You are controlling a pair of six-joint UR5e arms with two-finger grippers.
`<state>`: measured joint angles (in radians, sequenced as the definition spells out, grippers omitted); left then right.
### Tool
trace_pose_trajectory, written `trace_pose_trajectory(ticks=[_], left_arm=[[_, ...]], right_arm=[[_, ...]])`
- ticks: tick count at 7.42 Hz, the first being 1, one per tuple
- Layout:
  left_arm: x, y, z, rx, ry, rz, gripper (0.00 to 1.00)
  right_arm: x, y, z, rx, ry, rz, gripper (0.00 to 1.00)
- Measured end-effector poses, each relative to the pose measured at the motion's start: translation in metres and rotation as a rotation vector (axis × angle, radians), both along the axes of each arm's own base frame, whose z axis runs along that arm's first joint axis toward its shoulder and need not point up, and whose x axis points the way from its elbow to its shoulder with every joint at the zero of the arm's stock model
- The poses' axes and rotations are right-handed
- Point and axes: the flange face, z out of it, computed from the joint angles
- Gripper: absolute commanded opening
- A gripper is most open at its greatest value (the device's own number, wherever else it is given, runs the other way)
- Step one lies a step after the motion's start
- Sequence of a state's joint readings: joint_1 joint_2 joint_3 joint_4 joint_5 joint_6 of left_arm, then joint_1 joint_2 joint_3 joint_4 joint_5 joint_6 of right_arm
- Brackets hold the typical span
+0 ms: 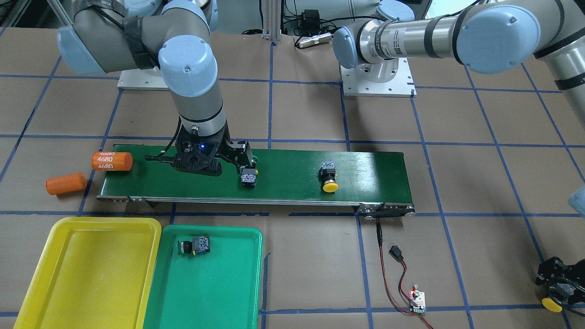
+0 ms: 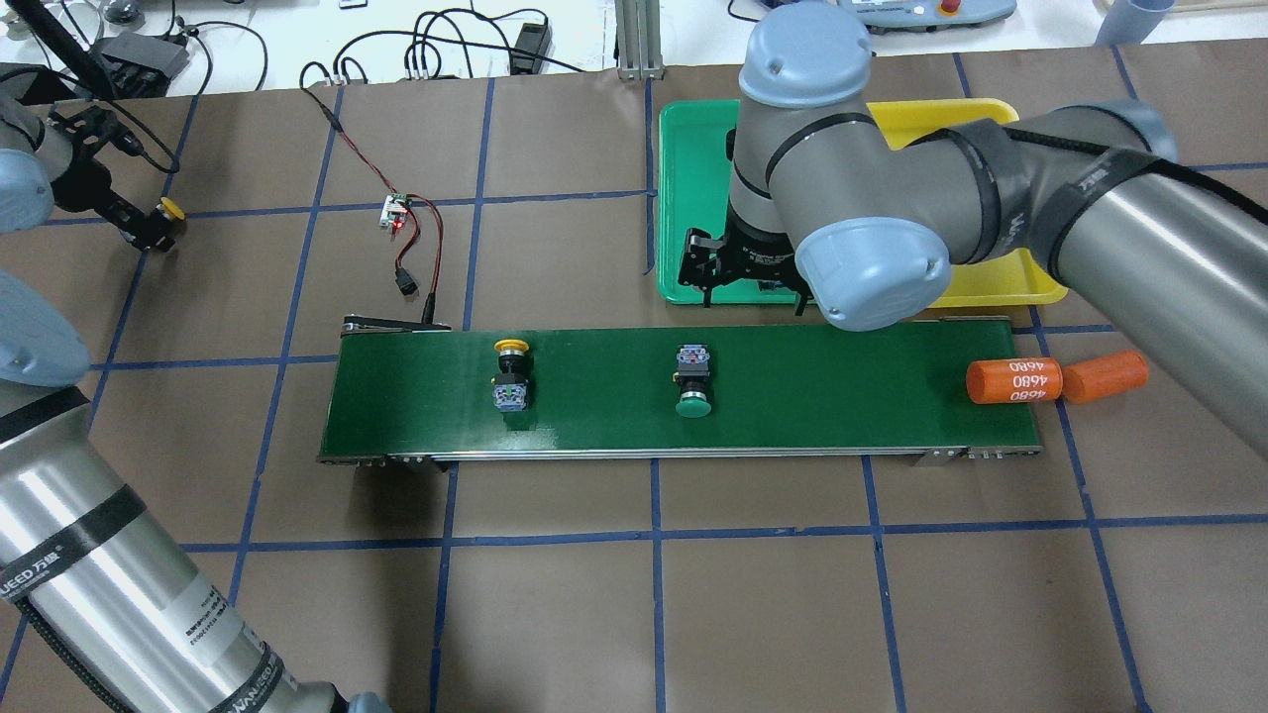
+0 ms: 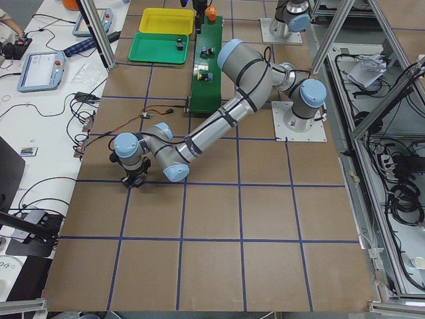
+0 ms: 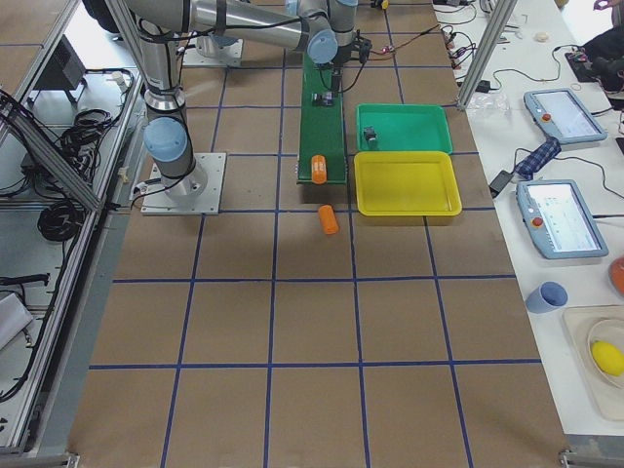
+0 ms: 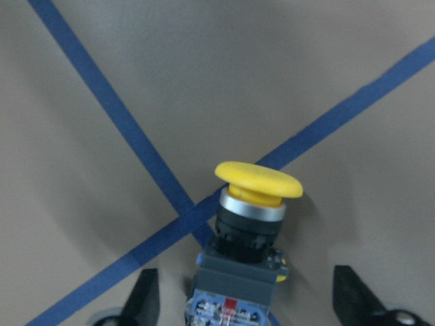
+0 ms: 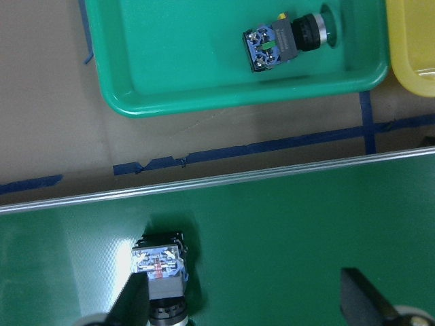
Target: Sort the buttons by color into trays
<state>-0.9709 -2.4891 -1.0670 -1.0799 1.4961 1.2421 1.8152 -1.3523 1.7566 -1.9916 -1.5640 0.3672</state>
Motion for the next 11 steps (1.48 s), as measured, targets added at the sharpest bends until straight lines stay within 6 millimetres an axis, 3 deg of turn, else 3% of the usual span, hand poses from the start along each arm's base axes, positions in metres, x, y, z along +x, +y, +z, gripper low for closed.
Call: trace_pose_trajectory(ticks=[2, 4, 6, 8, 9, 11], left_arm=[[-0.003, 0.000, 0.003, 0.007, 0.000, -0.006, 0.00], [-0.018, 0.010, 0.026, 0.085, 0.046, 0.054, 0.00], [-0.074, 0.026, 0.077, 0.207, 0.103, 0.232, 0.00], [-0.148, 0.059, 0.107, 0.320, 0.121, 0.448, 0.00], [-0.183, 0.083, 0.109, 0.367, 0.117, 0.557, 0.00], [-0.256, 0.116, 0.115, 0.386, 0.080, 0.746, 0.00]], right_arm=[[0.002, 0.014, -0.030, -0.002, -0.003, 0.042, 1.00], [0.004, 0.020, -0.052, 0.024, 0.000, 0.052, 1.00], [0.007, 0.019, -0.066, 0.049, -0.017, 0.077, 0.98], [0.007, 0.019, -0.073, 0.064, -0.021, 0.095, 0.22], [0.005, 0.018, -0.075, 0.073, -0.017, 0.092, 0.00], [0.000, 0.021, -0.075, 0.114, -0.007, 0.079, 0.00]])
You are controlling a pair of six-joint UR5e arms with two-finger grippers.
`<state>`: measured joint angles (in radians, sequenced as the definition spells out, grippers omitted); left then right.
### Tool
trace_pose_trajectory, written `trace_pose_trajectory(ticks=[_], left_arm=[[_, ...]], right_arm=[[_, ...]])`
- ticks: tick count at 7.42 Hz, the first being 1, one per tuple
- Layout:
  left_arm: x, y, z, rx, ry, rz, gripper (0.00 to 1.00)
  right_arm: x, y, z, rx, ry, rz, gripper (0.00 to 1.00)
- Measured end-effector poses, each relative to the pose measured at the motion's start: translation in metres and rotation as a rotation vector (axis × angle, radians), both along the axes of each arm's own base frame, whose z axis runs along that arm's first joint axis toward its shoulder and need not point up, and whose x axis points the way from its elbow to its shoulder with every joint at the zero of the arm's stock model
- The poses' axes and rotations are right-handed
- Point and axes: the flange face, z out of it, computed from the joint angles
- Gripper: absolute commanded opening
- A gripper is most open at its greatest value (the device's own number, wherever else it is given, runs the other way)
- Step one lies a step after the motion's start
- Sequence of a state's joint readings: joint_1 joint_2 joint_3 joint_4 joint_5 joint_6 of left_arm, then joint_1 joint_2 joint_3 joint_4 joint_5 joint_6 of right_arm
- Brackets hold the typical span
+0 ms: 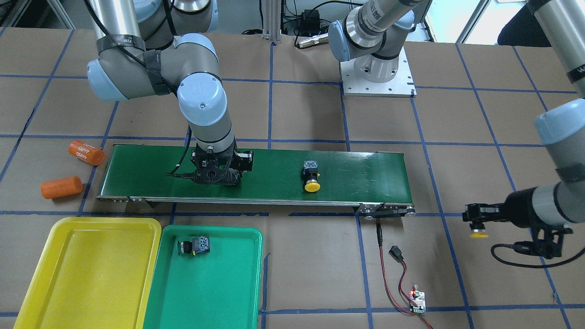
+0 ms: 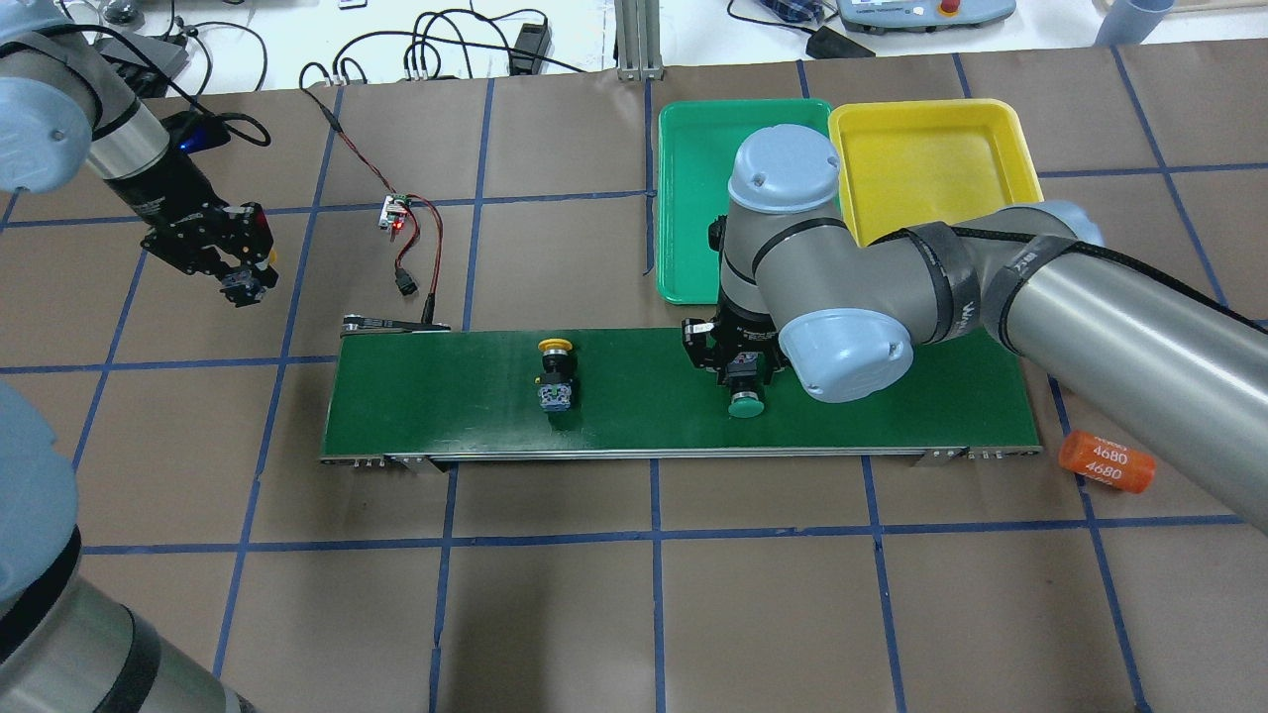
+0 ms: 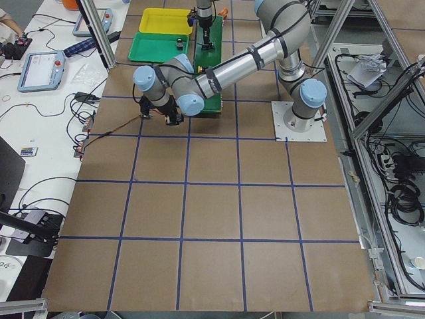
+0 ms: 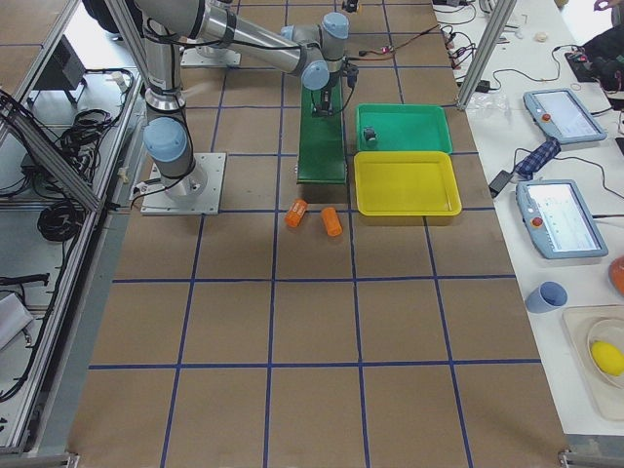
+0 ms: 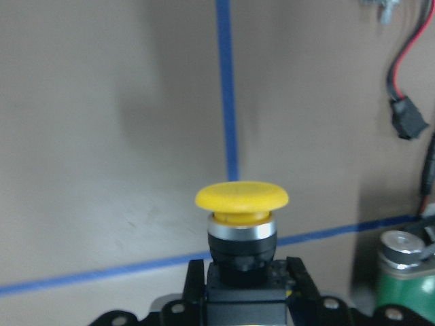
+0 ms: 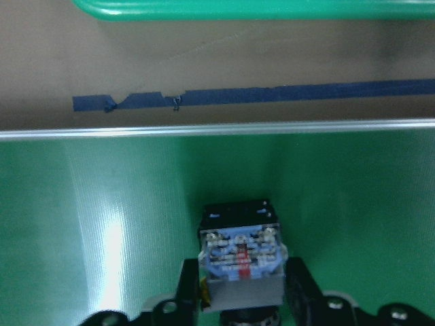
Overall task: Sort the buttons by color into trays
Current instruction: 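Carry the green button to the green tray while the left gripper places a yellow button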
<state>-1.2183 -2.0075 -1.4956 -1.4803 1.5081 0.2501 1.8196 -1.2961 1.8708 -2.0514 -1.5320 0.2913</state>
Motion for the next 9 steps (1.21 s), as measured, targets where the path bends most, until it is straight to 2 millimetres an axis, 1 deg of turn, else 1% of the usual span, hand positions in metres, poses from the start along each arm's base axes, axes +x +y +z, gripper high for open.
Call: trace_pose_trajectory(ticks=[1, 2, 3, 4, 5, 6, 7, 8, 9], left_arm=[[-0.041, 0.012, 0.003, 0.010, -0.026, 0.042, 0.00], [-0.071, 0.027, 0.000, 0.021, -0.041, 0.070, 0.00], [-0.089, 0.043, -0.003, 0.032, -0.049, 0.090, 0.00], [-0.099, 0.058, -0.006, 0.045, -0.053, 0.107, 0.00], [-0.105, 0.071, -0.012, 0.063, -0.056, 0.120, 0.00], [-0.111, 0.083, -0.021, 0.086, -0.057, 0.126, 0.00], [-0.114, 0.093, -0.032, 0.100, -0.057, 0.125, 0.16], [-0.119, 0.099, -0.041, 0.105, -0.058, 0.116, 0.55], [-0.129, 0.102, -0.045, 0.105, -0.079, 0.077, 1.00]], right_arm=[[-0.002, 0.002, 0.002, 0.026, 0.008, -0.006, 0.00], [-0.003, -0.002, 0.008, 0.025, 0.010, -0.012, 0.00], [-0.007, -0.014, 0.019, 0.000, 0.004, -0.024, 0.00], [-0.017, -0.037, 0.036, -0.045, 0.002, -0.048, 0.00], [-0.028, -0.066, 0.050, -0.091, 0.008, -0.075, 0.00], [-0.033, -0.097, 0.056, -0.137, 0.010, -0.093, 0.00], [-0.031, -0.127, 0.048, -0.180, 0.006, -0.108, 0.00], [-0.027, -0.153, 0.029, -0.213, 0.001, -0.126, 0.00], [-0.022, -0.170, 0.011, -0.235, -0.004, -0.142, 0.33]])
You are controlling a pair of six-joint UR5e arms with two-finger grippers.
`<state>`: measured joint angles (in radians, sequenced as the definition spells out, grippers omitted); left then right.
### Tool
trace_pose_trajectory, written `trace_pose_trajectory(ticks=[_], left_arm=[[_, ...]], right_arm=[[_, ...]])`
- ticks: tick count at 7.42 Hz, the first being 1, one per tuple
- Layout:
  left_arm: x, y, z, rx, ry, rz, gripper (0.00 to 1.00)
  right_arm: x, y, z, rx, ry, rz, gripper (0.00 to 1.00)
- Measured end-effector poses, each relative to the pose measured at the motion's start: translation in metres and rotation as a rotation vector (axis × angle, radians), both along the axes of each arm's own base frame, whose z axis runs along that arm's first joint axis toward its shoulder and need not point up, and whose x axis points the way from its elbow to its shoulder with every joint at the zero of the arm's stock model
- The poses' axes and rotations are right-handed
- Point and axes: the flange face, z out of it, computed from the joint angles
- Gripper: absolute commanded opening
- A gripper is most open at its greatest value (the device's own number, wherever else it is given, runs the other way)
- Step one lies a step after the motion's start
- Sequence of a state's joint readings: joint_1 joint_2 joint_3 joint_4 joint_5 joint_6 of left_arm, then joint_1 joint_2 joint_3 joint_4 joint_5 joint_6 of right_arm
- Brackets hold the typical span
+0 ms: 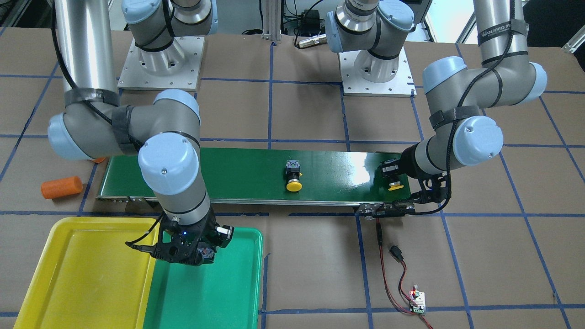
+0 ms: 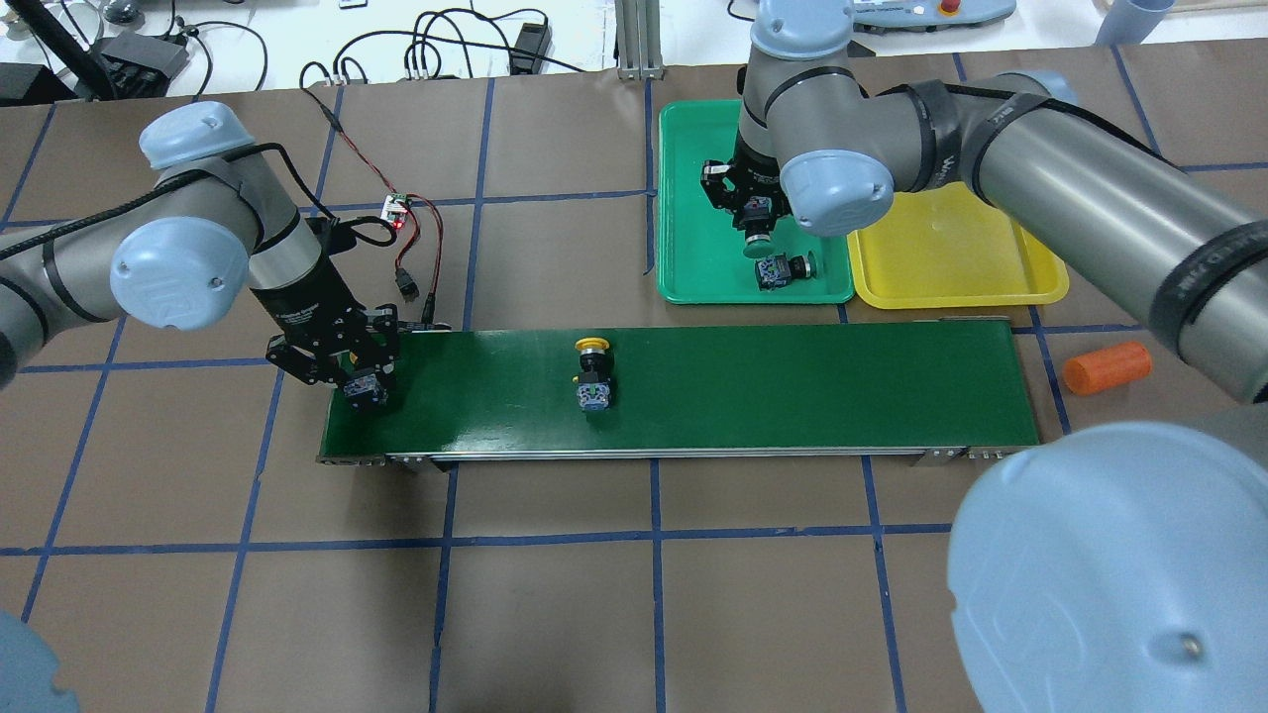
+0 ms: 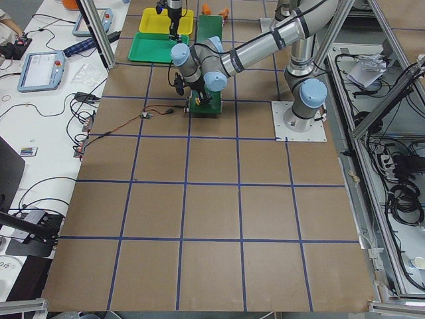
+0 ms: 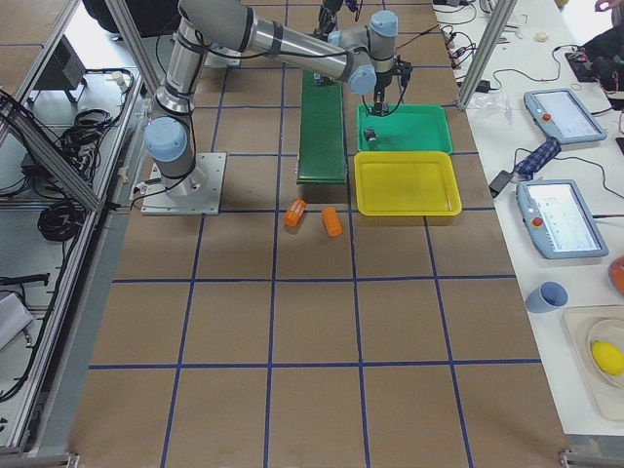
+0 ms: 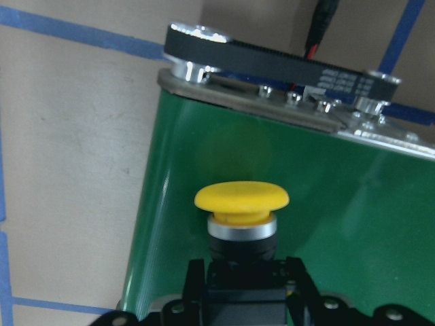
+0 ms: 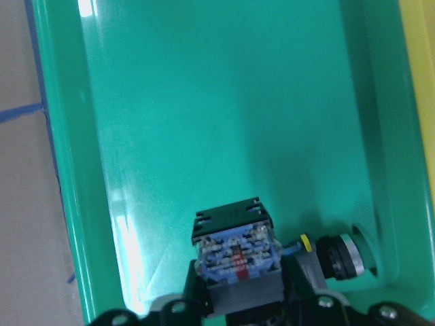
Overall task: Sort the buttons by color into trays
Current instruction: 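Carry the green button to the green tray while the left gripper places a yellow button, then move the right gripper to a yellow-capped button on the belt while the left gripper withdraws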
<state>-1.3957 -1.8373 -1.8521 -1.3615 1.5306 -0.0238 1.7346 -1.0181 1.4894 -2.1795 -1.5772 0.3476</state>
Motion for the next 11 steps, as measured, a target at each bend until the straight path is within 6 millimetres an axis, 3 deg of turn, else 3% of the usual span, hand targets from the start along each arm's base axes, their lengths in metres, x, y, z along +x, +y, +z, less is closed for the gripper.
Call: trace_pose_trajectory(ticks=[1, 4, 5, 7, 9, 11], left_arm=[[-0.012, -0.002, -0.001, -0.021, -0.045, -0.085, 1.00], [-0.025, -0.020, 0.013, -0.138, -0.111, -0.226, 1.00], [-0.022, -0.029, 0.033, -0.165, -0.113, -0.230, 1.00], [-0.021, -0.037, 0.087, -0.189, -0.068, -0.212, 1.00], [-0.026, -0.030, 0.150, -0.285, -0.059, -0.201, 1.00], [-0.029, -0.017, 0.185, -0.347, -0.065, -0.194, 1.00]], right_arm=[[0.003, -0.008, -0.010, -0.013, -0.004, -0.007, 0.99], [-0.001, -0.015, -0.014, -0.060, -0.013, -0.018, 1.00], [-0.003, -0.013, -0.006, -0.071, -0.016, -0.019, 1.00], [-0.007, 0.007, 0.031, -0.059, -0.015, -0.017, 1.00], [-0.015, 0.065, 0.077, -0.007, -0.006, -0.017, 1.00], [-0.025, 0.141, 0.105, 0.023, 0.001, -0.014, 1.00]])
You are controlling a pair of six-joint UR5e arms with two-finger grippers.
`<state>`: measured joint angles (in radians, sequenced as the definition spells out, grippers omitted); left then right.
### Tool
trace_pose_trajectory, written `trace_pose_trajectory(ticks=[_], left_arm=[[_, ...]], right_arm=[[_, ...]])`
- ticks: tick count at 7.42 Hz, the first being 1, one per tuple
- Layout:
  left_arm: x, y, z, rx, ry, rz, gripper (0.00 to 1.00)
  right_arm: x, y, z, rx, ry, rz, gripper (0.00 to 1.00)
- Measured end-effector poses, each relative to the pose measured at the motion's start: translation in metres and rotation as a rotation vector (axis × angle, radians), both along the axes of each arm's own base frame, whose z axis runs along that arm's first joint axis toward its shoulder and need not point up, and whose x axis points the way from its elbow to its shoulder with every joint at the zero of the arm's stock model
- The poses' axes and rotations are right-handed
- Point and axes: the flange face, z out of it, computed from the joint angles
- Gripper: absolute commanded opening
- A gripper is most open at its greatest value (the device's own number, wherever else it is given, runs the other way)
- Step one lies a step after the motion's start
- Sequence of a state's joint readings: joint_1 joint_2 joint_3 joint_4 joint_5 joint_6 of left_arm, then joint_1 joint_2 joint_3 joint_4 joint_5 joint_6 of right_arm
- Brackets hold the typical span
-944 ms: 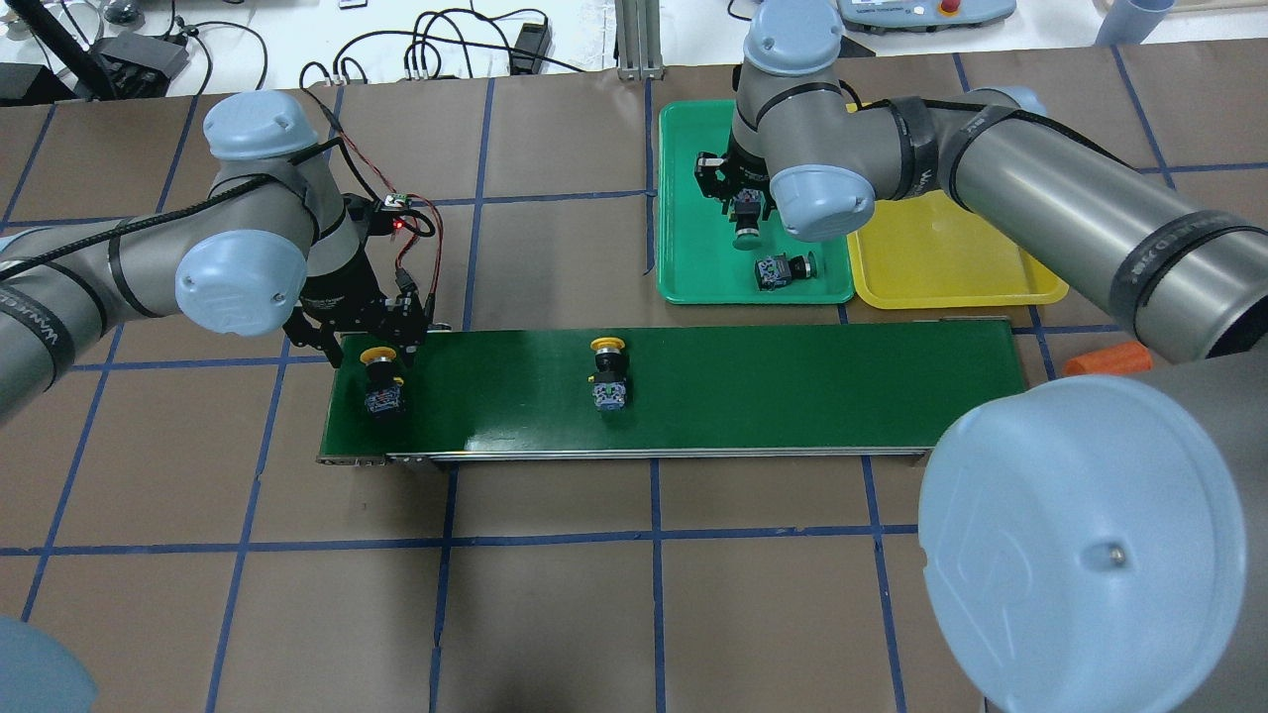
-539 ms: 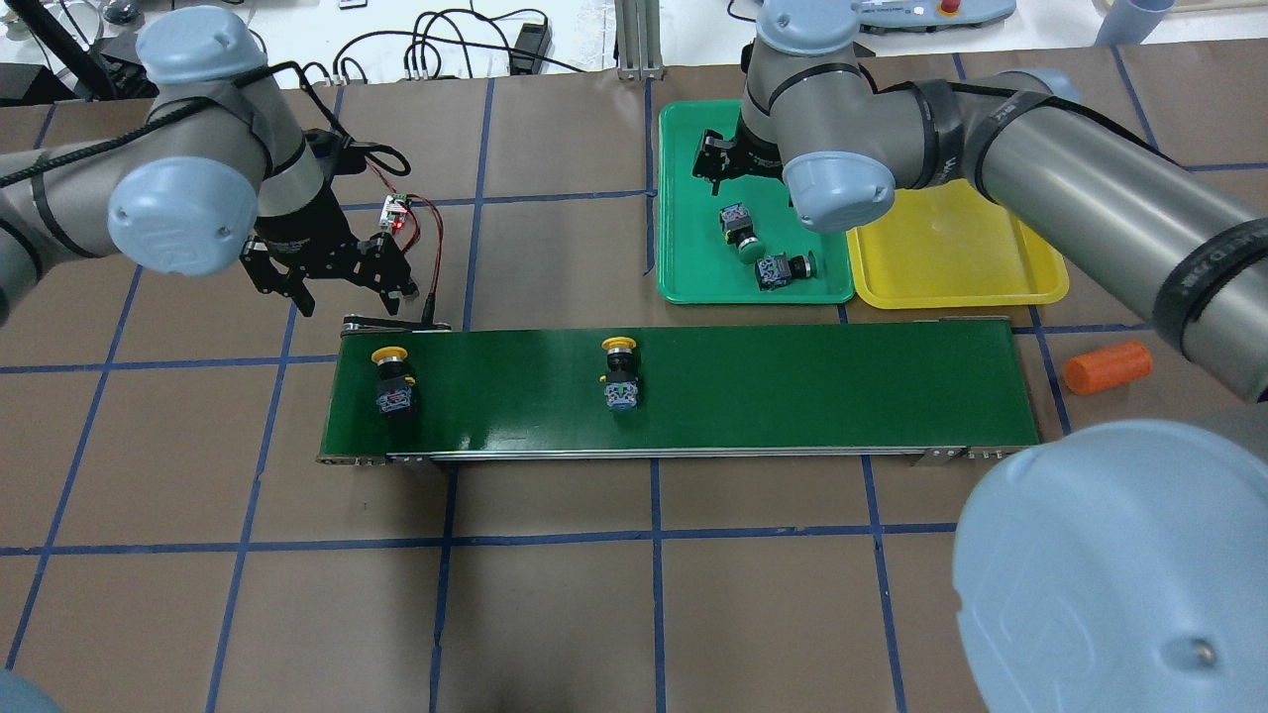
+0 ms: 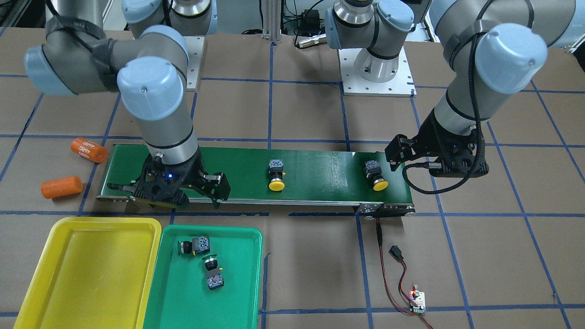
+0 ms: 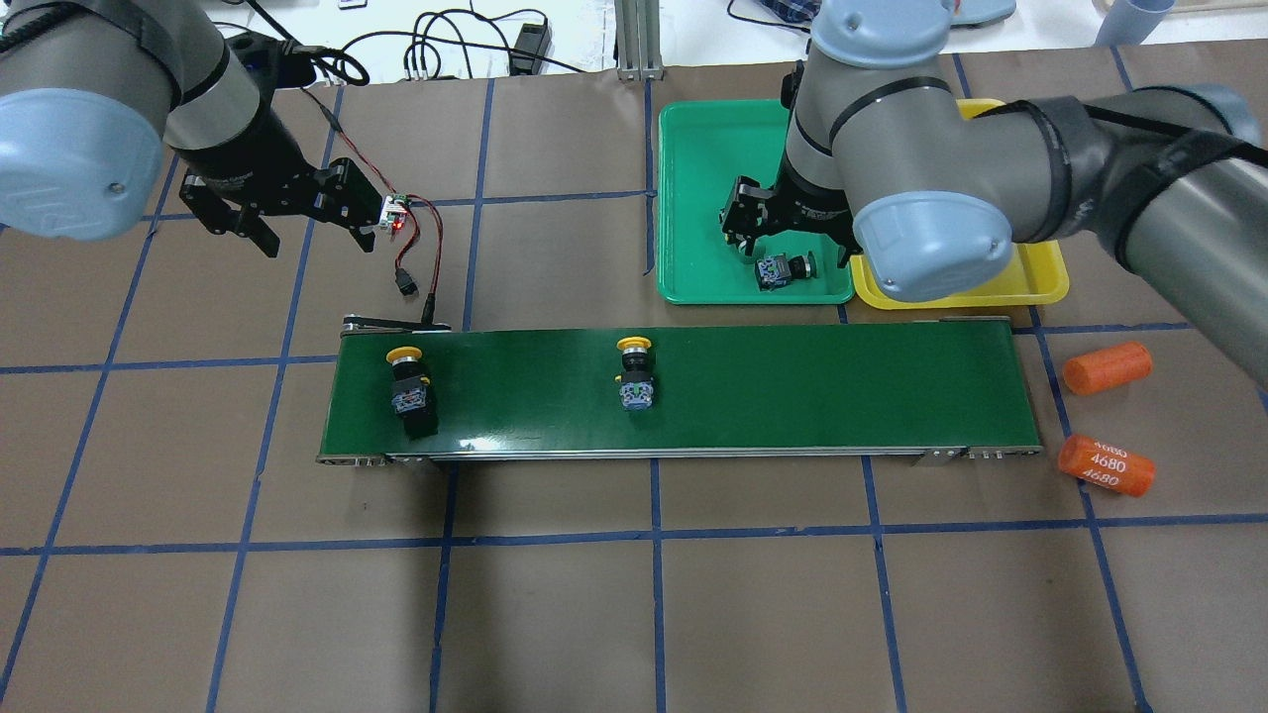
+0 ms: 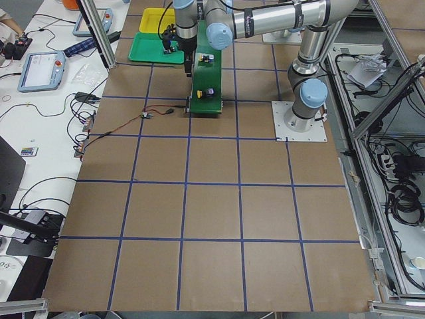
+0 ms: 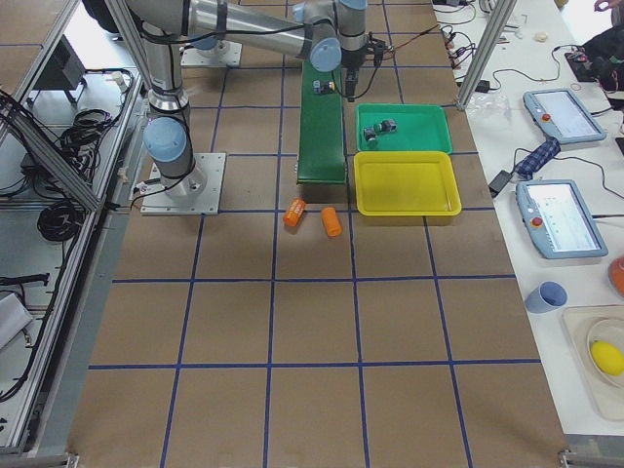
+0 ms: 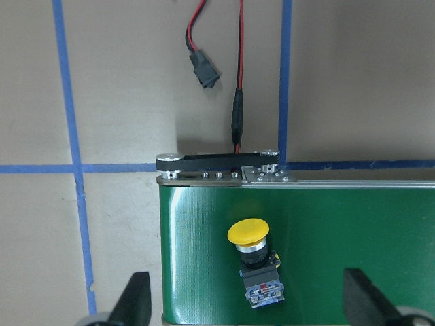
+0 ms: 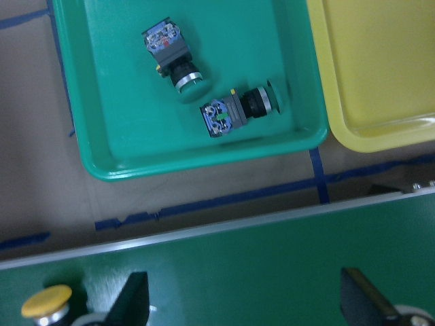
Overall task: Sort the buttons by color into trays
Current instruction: 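Move the right gripper to a yellow-capped button on the belt while the left gripper withdraws, then grasp the yellow-capped button and lift it toward the yellow tray with the right gripper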
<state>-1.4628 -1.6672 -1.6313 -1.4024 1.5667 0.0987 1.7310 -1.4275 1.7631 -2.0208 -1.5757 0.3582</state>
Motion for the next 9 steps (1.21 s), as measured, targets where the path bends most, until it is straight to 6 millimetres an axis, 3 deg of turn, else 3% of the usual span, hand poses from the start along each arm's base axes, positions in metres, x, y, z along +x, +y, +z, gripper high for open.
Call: trace_pose_trajectory(ticks=[1, 2, 6, 9], left_arm=[[-0.001, 0.004, 0.007, -0.016, 0.000, 0.003, 1.00], [-0.001, 0.007, 0.010, -0.023, -0.001, 0.003, 1.00], [-0.010, 0.016, 0.017, -0.012, -0.007, 0.018, 1.00], [-0.073, 0.044, 0.033, -0.034, -0.040, 0.029, 1.00]], right_arm=[[-0.001, 0.027, 0.002, 0.009, -0.004, 0.006, 1.00], [0.002, 0.038, -0.007, 0.028, -0.004, 0.017, 1.00], [0.047, 0.048, -0.027, 0.021, -0.007, 0.114, 1.00], [0.077, 0.045, -0.058, 0.022, -0.012, 0.159, 1.00]])
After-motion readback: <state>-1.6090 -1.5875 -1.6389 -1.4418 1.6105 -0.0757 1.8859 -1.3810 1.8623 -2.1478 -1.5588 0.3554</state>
